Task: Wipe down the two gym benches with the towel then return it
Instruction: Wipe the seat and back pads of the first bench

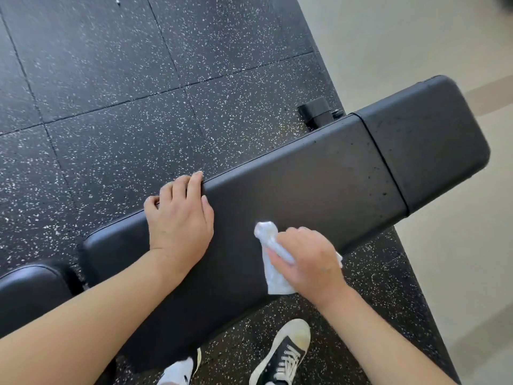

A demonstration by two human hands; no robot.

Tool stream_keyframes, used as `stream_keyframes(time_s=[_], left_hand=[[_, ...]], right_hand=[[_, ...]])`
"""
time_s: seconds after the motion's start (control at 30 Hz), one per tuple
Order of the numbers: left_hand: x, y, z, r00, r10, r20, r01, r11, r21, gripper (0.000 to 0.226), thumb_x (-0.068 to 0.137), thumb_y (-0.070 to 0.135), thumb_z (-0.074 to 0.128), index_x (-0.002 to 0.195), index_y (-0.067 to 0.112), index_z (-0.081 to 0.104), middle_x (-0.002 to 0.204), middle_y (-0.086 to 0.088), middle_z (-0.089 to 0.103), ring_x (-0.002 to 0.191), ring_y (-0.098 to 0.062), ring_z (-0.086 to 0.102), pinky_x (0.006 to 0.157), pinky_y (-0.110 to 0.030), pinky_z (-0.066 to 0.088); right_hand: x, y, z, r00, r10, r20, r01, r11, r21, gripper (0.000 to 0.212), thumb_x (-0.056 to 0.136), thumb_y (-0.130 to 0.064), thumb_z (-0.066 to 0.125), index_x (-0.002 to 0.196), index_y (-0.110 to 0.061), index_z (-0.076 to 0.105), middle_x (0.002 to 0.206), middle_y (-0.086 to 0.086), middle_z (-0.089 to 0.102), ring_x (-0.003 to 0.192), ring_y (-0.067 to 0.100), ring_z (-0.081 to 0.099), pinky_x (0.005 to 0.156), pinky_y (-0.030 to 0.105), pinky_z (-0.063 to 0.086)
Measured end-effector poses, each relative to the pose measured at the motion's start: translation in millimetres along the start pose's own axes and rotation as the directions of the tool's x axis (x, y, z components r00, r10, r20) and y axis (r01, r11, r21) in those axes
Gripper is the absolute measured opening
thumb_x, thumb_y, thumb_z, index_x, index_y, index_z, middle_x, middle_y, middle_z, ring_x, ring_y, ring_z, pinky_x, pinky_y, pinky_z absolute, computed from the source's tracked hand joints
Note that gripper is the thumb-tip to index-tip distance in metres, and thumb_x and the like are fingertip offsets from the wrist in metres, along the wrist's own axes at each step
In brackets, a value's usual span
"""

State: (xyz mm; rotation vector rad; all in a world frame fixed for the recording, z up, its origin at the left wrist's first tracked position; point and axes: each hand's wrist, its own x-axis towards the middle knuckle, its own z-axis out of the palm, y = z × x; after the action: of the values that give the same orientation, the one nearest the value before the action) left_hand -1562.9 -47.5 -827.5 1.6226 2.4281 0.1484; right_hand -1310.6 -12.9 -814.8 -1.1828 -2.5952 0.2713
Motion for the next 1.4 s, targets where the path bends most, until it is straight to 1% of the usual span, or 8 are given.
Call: stream_keyframes(time_s=[0.13, 0.3, 0.5, 0.73, 0.83, 1.0, 1.27, 1.4], left_hand=[[-7, -7, 1, 0.985, 0.171, 0.009, -0.171, 0.985, 0.022, 0.061, 0.099, 0.027, 0.037, 0.156, 0.007, 0.041, 0.147, -0.014, 0.053, 0.129, -0.037, 0.053, 0.106, -0.054, 0.039], [-8, -3, 2, 0.990, 0.138, -0.017, -0.138, 0.990, -0.001, 0.061, 0.096, 0.026, 0.040, 0.155, 0.010, 0.043, 0.145, -0.013, 0.054, 0.127, -0.036, 0.052, 0.107, -0.053, 0.038], [-9, -6, 2, 0.993, 0.118, -0.020, -0.119, 0.990, -0.068, 0.060, 0.094, 0.030, 0.042, 0.150, 0.010, 0.046, 0.143, -0.014, 0.057, 0.130, -0.035, 0.051, 0.110, -0.050, 0.035], [-9, -2, -4, 0.990, 0.143, 0.000, -0.142, 0.989, -0.025, 0.063, 0.093, 0.025, 0.041, 0.153, 0.007, 0.044, 0.146, -0.015, 0.055, 0.131, -0.037, 0.052, 0.110, -0.053, 0.037], [-7, -1, -4, 0.966, 0.252, 0.052, -0.254, 0.967, 0.027, 0.065, 0.094, 0.024, 0.035, 0.156, 0.006, 0.040, 0.154, -0.018, 0.047, 0.134, -0.042, 0.048, 0.110, -0.058, 0.038], [-3, 2, -4, 0.928, 0.360, 0.096, -0.364, 0.931, 0.028, 0.072, 0.087, 0.017, 0.031, 0.157, 0.004, 0.040, 0.158, -0.025, 0.040, 0.137, -0.049, 0.044, 0.112, -0.064, 0.036], [-1, 3, -3, 0.940, 0.332, 0.084, -0.332, 0.943, -0.011, 0.075, 0.085, 0.016, 0.038, 0.160, 0.011, 0.035, 0.160, -0.020, 0.037, 0.139, -0.044, 0.041, 0.114, -0.057, 0.031], [7, 29, -3, 0.932, 0.344, 0.113, -0.348, 0.937, 0.020, 0.067, 0.096, 0.029, 0.037, 0.160, 0.011, 0.032, 0.160, -0.023, 0.036, 0.138, -0.047, 0.040, 0.114, -0.062, 0.031]], right_hand=[[36, 53, -26, 0.925, 0.377, 0.053, -0.376, 0.926, -0.031, 0.027, 0.094, -0.045, 0.057, 0.080, -0.024, 0.046, 0.068, -0.003, 0.054, 0.061, 0.026, 0.053, 0.057, 0.038, 0.053], [163, 40, 12, 0.845, 0.532, -0.050, -0.533, 0.846, -0.010, 0.022, 0.100, -0.039, 0.057, 0.087, -0.021, 0.057, 0.088, 0.009, 0.070, 0.085, 0.037, 0.066, 0.065, 0.034, 0.032], [154, -70, 44, 0.963, 0.271, -0.010, -0.271, 0.963, 0.013, 0.021, 0.092, -0.035, 0.071, 0.090, -0.015, 0.066, 0.083, 0.005, 0.068, 0.075, 0.030, 0.066, 0.061, 0.036, 0.041], [43, 11, -5, 0.982, -0.178, -0.070, 0.169, 0.978, -0.120, 0.006, 0.087, -0.018, 0.059, 0.088, -0.020, 0.053, 0.061, 0.002, 0.040, 0.051, 0.029, 0.044, 0.045, 0.040, 0.042], [43, 62, -16, 0.991, 0.049, -0.126, -0.091, 0.930, -0.355, 0.021, 0.080, -0.021, 0.043, 0.095, -0.023, 0.056, 0.061, -0.002, 0.029, 0.050, 0.030, 0.035, 0.045, 0.032, 0.030], [67, 33, -1, 0.767, 0.596, -0.238, -0.600, 0.797, 0.063, 0.028, 0.086, -0.042, 0.050, 0.072, -0.017, 0.052, 0.063, 0.004, 0.056, 0.059, 0.036, 0.059, 0.053, 0.032, 0.037], [-13, -68, 25, 0.996, -0.089, -0.022, 0.091, 0.990, 0.104, 0.024, 0.094, -0.037, 0.066, 0.090, -0.020, 0.049, 0.070, -0.002, 0.046, 0.062, 0.021, 0.041, 0.054, 0.035, 0.029], [-25, 21, -2, 0.992, -0.015, -0.126, 0.013, 1.000, -0.015, 0.020, 0.093, -0.031, 0.070, 0.080, -0.018, 0.060, 0.066, 0.000, 0.045, 0.057, 0.024, 0.044, 0.050, 0.037, 0.035]])
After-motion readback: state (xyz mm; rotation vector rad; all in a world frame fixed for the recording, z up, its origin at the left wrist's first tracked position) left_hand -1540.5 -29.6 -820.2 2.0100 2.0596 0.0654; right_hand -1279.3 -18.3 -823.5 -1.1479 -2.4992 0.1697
